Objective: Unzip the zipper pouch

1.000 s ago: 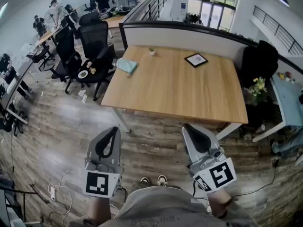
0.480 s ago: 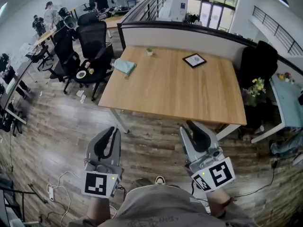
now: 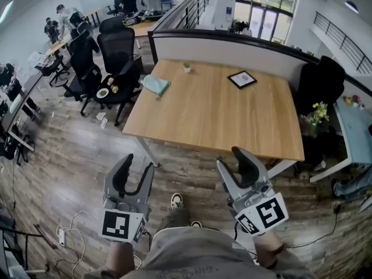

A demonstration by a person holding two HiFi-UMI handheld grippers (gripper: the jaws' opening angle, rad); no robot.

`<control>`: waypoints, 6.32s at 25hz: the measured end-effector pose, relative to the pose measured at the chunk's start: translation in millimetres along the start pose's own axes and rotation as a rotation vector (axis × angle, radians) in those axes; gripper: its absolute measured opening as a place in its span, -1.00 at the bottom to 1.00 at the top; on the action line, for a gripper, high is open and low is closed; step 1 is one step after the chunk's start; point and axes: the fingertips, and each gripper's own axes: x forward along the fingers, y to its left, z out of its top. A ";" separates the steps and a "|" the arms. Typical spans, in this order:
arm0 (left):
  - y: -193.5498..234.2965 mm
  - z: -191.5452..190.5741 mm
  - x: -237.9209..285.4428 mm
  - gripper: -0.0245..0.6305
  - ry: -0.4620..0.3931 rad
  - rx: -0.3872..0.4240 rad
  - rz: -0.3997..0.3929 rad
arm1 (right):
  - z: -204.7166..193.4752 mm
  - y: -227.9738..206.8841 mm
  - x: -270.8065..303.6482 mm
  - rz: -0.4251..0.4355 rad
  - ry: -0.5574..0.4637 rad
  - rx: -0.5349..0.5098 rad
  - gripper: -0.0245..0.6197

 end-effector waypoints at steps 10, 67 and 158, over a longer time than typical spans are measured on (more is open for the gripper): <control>22.2 -20.9 50.1 -0.31 0.015 0.007 -0.005 | -26.2 -35.4 43.9 -0.016 0.032 -0.008 -0.40; 284.8 -114.0 443.3 -0.36 0.205 -0.021 -0.065 | -130.5 -242.4 495.7 0.030 0.309 0.134 -0.41; 178.4 -176.5 464.9 -0.39 0.308 0.384 -0.274 | -221.0 -250.5 481.6 -0.021 0.473 1.390 -0.78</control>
